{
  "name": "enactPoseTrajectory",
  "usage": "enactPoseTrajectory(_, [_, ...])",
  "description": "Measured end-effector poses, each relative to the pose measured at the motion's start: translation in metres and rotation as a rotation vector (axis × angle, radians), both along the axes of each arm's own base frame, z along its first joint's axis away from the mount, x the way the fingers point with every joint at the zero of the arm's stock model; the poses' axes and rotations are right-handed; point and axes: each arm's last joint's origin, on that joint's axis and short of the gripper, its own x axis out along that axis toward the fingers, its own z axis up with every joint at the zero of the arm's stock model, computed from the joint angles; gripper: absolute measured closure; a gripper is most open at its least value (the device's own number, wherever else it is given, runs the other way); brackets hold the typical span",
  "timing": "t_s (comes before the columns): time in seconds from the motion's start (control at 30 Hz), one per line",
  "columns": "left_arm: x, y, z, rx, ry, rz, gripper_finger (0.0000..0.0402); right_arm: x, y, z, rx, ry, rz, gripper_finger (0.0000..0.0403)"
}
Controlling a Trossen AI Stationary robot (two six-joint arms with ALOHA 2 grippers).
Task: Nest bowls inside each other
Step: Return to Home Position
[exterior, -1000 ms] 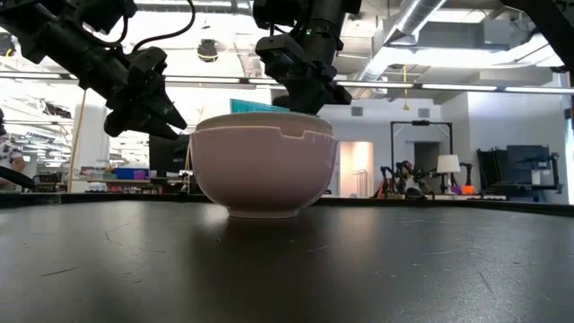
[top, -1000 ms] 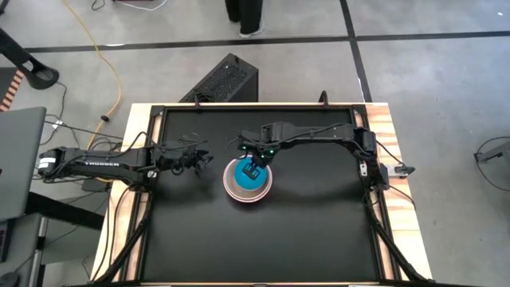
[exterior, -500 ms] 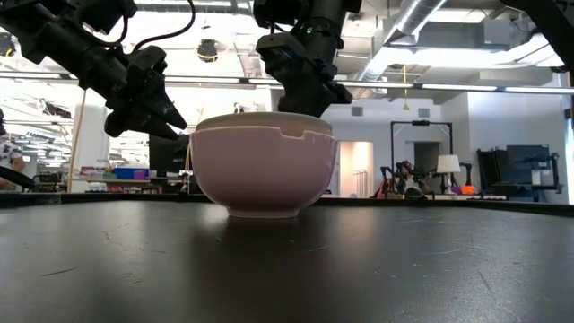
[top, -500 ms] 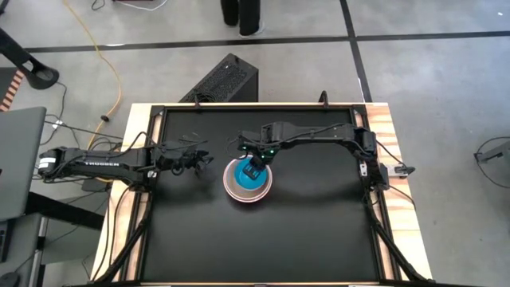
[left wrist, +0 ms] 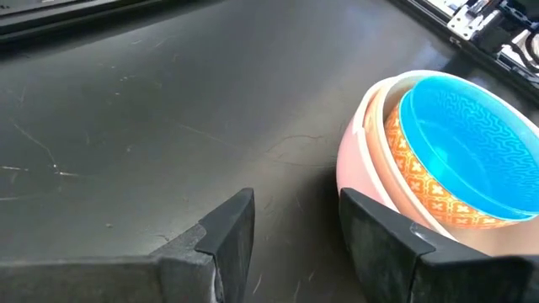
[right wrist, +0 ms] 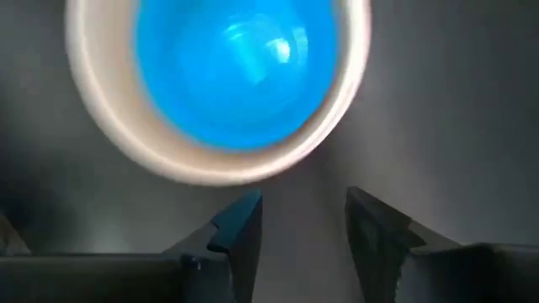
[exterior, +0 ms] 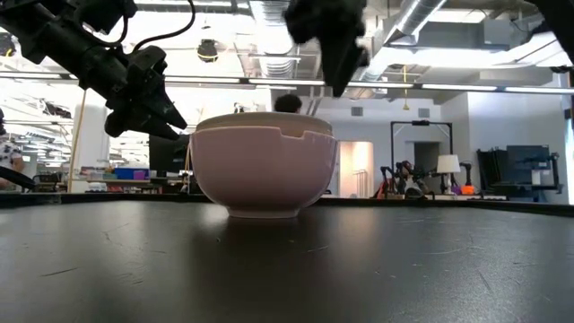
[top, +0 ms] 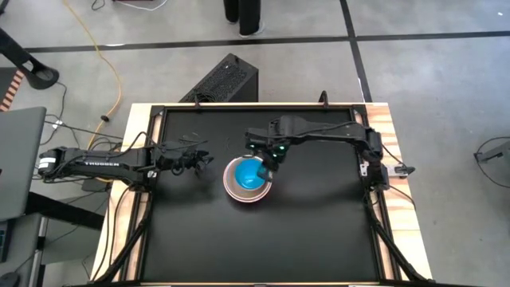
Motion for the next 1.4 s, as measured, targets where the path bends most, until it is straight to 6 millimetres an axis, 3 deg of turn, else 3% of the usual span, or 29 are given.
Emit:
enactPoseTrajectory(0.23, [0.001, 0.000, 0.001, -0.011, -0.016, -0.005, 0.0237, -0.033, 0.022, 0.042, 0.045, -0.173, 0.337, 0.0243])
enactPoseTrajectory(0.33, [0.001, -0.001, 0.001, -0.016, -0.019, -0.021, 0.0237, -0.053, 0.026, 0.050, 0.103, -0.292, 0.379, 0.0252])
enactPoseTrajectory(0.43, [0.002, -0.001, 0.003, -0.009, -0.032, -0.058, 0.0237, -0.079, 0.025, 0.046, 0.090, -0.391, 0.362, 0.0263])
enactPoseTrajectory(0.6, [0.008, -0.004, 0.014, 0.035, -0.147, -0.212, 0.0237, -0.131, 0.019, 0.014, 0.079, -0.602, 0.265, 0.0284])
enactPoseTrajectory(0.73, [0.012, -0.008, 0.028, 0.117, -0.276, -0.383, 0.0237, -0.163, 0.015, -0.023, 0.064, -0.795, 0.190, 0.0298])
enactPoseTrajectory(0.83, [0.013, -0.009, 0.034, 0.200, -0.317, -0.449, 0.0237, -0.178, 0.013, -0.059, -0.020, -0.843, 0.216, 0.0304])
enactPoseTrajectory(0.97, [0.011, -0.006, 0.027, 0.291, -0.204, -0.366, 0.0237, -0.186, 0.013, -0.090, -0.079, -0.884, 0.207, 0.0310])
enactPoseTrajectory(1.07, [0.010, -0.003, 0.022, 0.247, -0.156, -0.269, 0.0237, -0.185, 0.013, -0.098, -0.115, -0.970, 0.232, 0.0318])
enactPoseTrajectory(1.23, [0.010, -0.008, 0.031, 0.341, -0.234, -0.426, 0.0237, -0.187, 0.014, -0.109, -0.156, -1.132, 0.286, 0.0335])
enactPoseTrajectory(1.4, [0.004, -0.009, 0.030, 0.429, -0.354, -0.437, 0.0237, -0.200, 0.016, -0.124, -0.123, -1.208, 0.268, 0.0345])
